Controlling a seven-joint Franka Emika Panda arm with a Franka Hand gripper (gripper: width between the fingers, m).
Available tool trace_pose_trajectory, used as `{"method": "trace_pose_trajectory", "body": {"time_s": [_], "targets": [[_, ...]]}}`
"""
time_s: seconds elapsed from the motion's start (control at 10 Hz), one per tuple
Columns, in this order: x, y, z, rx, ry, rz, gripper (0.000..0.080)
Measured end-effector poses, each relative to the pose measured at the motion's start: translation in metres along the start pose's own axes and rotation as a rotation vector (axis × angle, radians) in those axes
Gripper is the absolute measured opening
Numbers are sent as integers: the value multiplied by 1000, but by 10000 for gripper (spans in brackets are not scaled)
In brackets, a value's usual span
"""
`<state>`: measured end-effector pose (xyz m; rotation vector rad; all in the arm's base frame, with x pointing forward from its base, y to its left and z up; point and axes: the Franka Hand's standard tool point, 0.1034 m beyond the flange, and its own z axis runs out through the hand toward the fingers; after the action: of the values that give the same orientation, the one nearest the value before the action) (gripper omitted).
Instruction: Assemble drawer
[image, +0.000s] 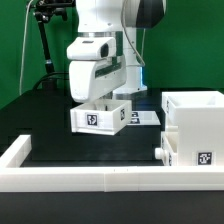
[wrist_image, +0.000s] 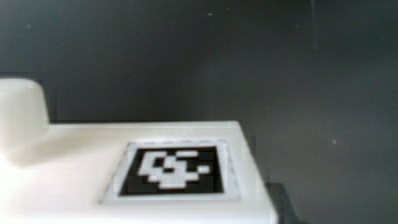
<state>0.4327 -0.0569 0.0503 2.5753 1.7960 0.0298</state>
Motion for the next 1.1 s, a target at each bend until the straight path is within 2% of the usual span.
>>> {"method": "trace_pose_trajectory", "body": {"time_s": [0.1,0.2,0.7,1.1], "targets": [[0,3,-1,-2,-7,-110,44],[1,12,-5,-12,-18,-256,44],[26,53,-14,-40,-49,-399,44],[24,51,-12,-34,-49,-395,44]]}}
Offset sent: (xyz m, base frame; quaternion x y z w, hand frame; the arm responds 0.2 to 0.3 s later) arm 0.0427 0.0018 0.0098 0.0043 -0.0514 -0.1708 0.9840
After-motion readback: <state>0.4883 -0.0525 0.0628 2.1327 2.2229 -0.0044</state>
